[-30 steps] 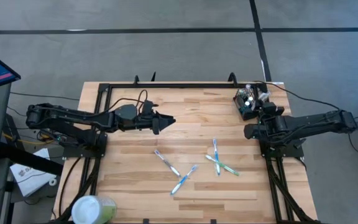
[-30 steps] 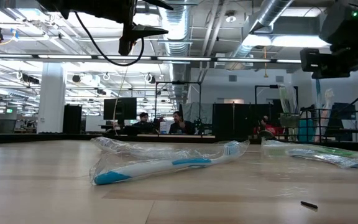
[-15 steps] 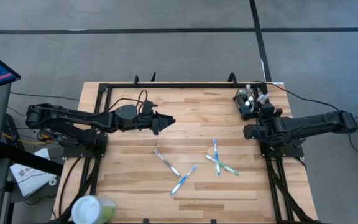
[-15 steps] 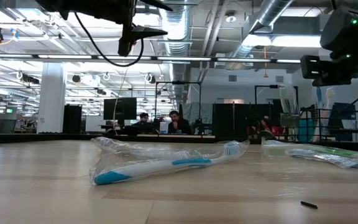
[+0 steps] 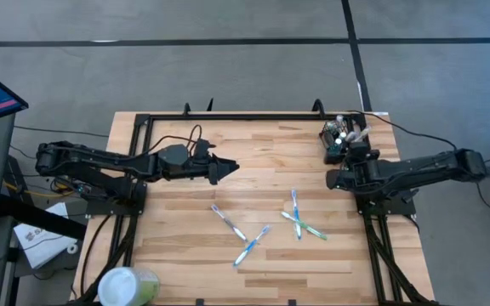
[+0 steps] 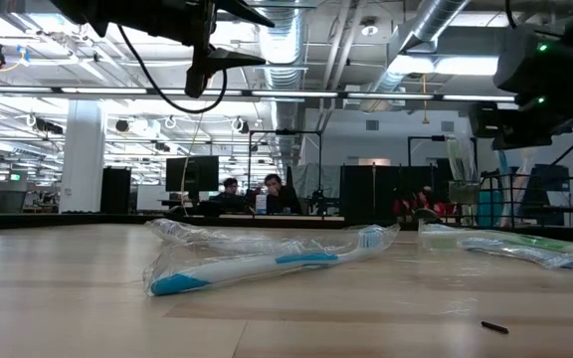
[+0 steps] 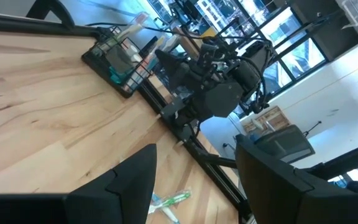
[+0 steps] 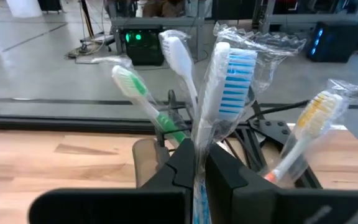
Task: Pick & Place toothbrushing station
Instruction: Put the left blue toothbrush in the right section of wire organizer
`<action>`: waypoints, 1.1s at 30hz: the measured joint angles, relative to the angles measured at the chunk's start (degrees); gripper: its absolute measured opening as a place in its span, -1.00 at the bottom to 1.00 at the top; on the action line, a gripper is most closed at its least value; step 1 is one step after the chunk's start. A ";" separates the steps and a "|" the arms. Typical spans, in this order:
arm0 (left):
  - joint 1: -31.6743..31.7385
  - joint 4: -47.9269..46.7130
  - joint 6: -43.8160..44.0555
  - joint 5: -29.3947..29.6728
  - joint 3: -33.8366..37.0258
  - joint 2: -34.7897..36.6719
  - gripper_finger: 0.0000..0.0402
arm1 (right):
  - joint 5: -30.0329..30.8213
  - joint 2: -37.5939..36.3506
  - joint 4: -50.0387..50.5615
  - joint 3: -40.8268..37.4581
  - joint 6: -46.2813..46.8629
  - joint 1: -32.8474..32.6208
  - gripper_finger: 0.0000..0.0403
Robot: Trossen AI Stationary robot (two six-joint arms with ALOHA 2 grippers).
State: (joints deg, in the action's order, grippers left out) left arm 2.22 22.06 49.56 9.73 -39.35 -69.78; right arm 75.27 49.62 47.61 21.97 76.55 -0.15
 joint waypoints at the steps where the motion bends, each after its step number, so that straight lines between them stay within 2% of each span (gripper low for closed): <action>1: 0.00 0.04 0.00 0.01 0.00 0.00 0.06 | 0.35 0.78 -0.30 0.00 0.01 0.01 -0.96; 7: 0.00 0.03 -0.02 0.05 0.00 0.00 0.06 | 1.46 3.54 -0.02 0.03 2.12 1.00 -0.94; 13: 0.00 0.07 -0.88 0.18 0.02 0.00 0.06 | -0.48 6.90 -0.11 0.03 3.67 2.99 -0.94; 22: 0.00 0.07 -0.90 0.18 0.02 -0.02 0.06 | -0.20 9.61 -0.07 0.13 8.41 3.18 -0.93; 25: 0.00 0.07 -0.90 0.25 0.02 -0.02 0.06 | -0.28 9.59 -0.10 0.13 8.54 3.18 -0.86; 33: 0.00 0.06 -0.90 0.42 0.03 -0.02 0.06 | -4.02 9.58 -0.09 -0.04 8.59 3.18 -0.51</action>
State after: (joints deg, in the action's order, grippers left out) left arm 2.22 22.12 48.66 10.15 -39.32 -69.80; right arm 71.25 59.20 47.53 21.93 85.14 3.03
